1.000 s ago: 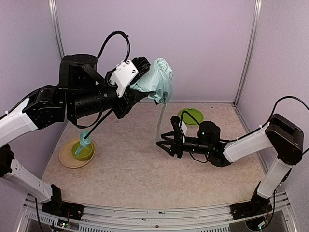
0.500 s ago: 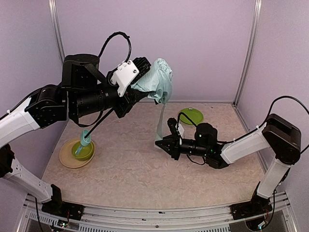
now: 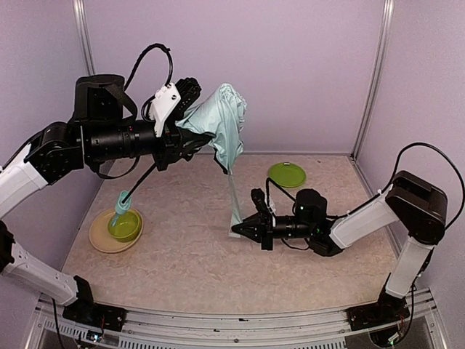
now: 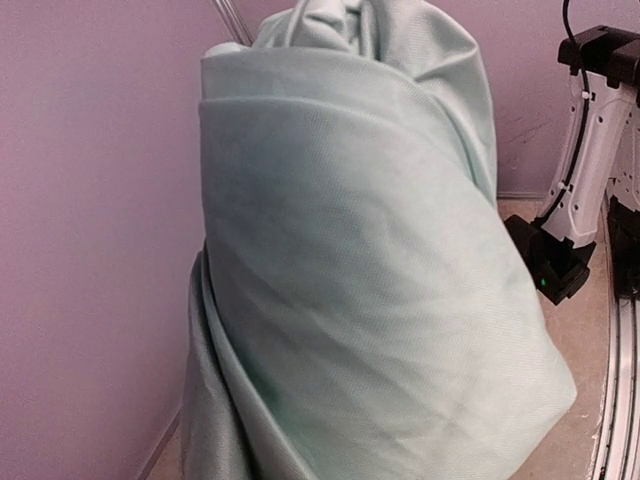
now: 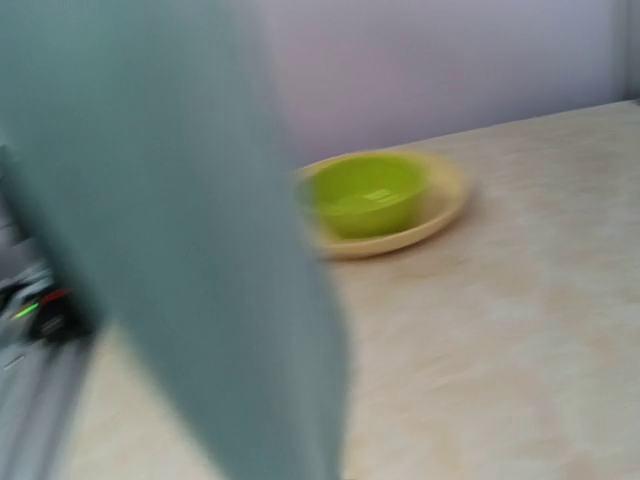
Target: Put away the umbrella
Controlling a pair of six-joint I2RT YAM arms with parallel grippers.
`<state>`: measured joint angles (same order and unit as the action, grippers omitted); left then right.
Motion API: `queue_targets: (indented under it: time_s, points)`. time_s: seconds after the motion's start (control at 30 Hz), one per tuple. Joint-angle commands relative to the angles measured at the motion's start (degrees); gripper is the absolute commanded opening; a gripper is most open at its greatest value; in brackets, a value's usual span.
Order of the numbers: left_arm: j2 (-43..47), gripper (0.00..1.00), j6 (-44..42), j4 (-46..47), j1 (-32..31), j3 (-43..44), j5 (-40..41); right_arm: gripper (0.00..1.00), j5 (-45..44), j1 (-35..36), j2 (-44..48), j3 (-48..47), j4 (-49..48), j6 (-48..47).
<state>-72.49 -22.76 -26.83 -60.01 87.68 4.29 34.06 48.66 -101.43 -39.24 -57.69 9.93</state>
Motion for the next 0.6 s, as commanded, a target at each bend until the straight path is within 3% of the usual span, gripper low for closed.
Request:
queue_targets:
  time_s: [0.0, 0.13, 0.23, 0.37, 0.47, 0.57]
  points:
    - [-0.17, 0.00, 1.74, -0.74, 7.59, 6.01, -6.26, 0.00, 13.35, 0.36, 2.44, 4.89, 5.14, -1.40]
    - [-3.28, 0.00, 1.36, -9.01, 13.33, 10.45, -7.96, 0.00, 16.95, 0.38, 7.91, 6.89, 20.00, -5.10]
    - [-4.09, 0.00, 2.75, -11.34, 13.15, 12.69, -14.28, 0.00, 14.53, 0.06, 11.21, 8.19, 25.35, -7.56]
    - [-3.96, 0.00, -0.70, -11.89, 2.08, 13.45, -25.91, 0.00, 10.70, -4.69, 9.68, 2.91, 30.73, -11.67]
    - [-5.23, 0.00, -2.11, -15.31, -1.77, 15.96, -34.28, 0.00, 10.54, -10.70, 4.79, -5.88, 34.68, -14.88]
    - [-6.25, 0.00, -7.92, -21.53, -5.24, 16.33, -35.37, 0.00, 9.24, -15.84, -1.30, -18.89, 42.44, -17.81]
